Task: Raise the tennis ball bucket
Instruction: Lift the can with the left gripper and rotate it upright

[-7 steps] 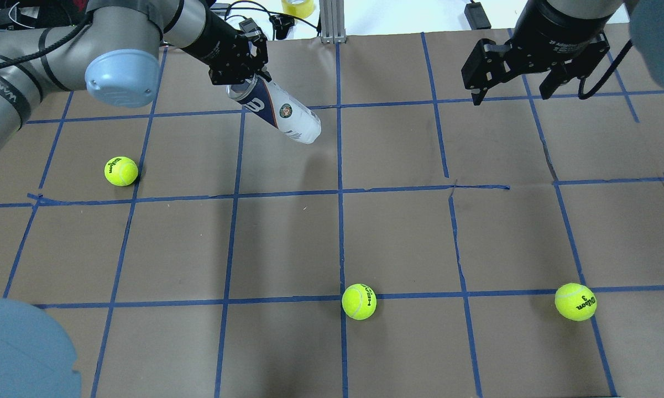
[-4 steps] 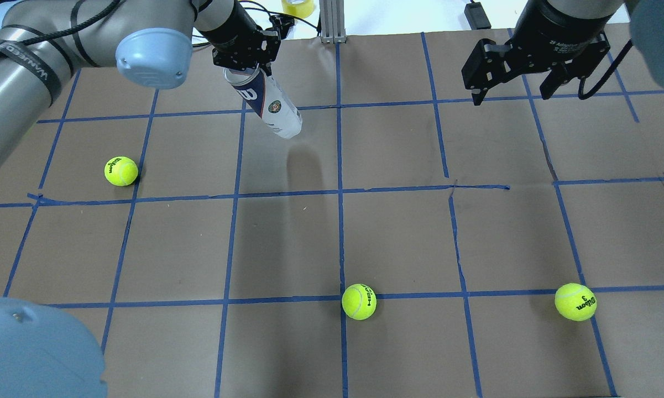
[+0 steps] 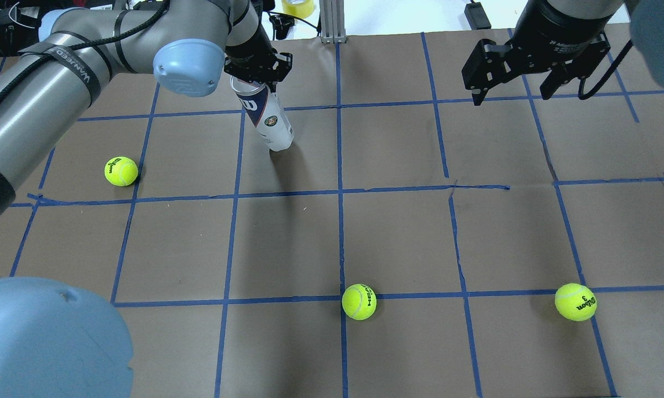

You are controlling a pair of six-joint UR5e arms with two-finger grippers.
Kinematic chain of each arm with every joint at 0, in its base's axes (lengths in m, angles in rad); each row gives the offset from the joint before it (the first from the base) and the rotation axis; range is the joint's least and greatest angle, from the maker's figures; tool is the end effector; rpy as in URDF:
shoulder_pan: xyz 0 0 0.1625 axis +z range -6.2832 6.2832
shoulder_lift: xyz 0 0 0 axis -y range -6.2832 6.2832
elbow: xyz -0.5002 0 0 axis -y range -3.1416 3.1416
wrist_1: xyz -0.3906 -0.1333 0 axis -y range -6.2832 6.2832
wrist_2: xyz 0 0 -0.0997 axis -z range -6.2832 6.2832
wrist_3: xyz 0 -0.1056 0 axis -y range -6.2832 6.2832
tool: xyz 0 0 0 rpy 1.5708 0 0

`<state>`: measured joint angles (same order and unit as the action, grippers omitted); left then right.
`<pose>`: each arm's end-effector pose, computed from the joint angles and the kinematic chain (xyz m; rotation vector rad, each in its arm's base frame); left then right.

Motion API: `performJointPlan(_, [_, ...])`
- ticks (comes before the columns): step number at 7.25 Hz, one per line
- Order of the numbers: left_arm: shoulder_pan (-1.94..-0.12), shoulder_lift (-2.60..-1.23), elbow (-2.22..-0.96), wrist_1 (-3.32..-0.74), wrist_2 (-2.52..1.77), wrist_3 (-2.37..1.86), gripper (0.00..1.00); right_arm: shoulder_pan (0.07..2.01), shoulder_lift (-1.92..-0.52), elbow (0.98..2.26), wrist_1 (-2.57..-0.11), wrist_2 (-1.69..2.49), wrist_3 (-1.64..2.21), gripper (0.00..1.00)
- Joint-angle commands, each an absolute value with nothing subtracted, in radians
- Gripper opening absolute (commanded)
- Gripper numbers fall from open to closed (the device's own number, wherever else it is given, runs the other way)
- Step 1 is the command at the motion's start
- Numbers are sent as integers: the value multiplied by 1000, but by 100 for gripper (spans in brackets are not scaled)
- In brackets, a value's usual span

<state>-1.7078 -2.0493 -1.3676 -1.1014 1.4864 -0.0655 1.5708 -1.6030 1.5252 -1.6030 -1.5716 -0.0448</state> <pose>-0.2398 -0.6981 0.4163 -0.1206 -3.0231 0.2801 0.1332 -0.4840 0.5988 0.0701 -3.1328 0.1725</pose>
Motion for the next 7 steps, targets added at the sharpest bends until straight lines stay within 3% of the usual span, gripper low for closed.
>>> performJointPlan(1, [-1715,-2063,-1367,-1098,1483,-64,0,1571,-1603,1525,-1603,-1572,-45,100])
performJointPlan(2, [-1715,-2065,-1367,-1101,1482,-66,0,1571,-1603,1526,-1603,-1572,-44,100])
performJointPlan(3, [-1721,-2065,-1367,-1106,1482,-77,32,1571,-1603,1526,-1603,-1569,-46,100])
performJointPlan(4, [-1729,-2063,-1365,-1108,1473,-109,83,1571,-1603,1526,-1603,-1571,-46,100])
performJointPlan(6, [-1732,-2048,-1364,-1112,1453,-167,97,1571,-1614,1546,-1603,-1566,-46,100])
performJointPlan(7, [-1732,-2028,-1353,-1152,1454,-169,100,1571,-1617,1555,-1605,-1568,-46,100])
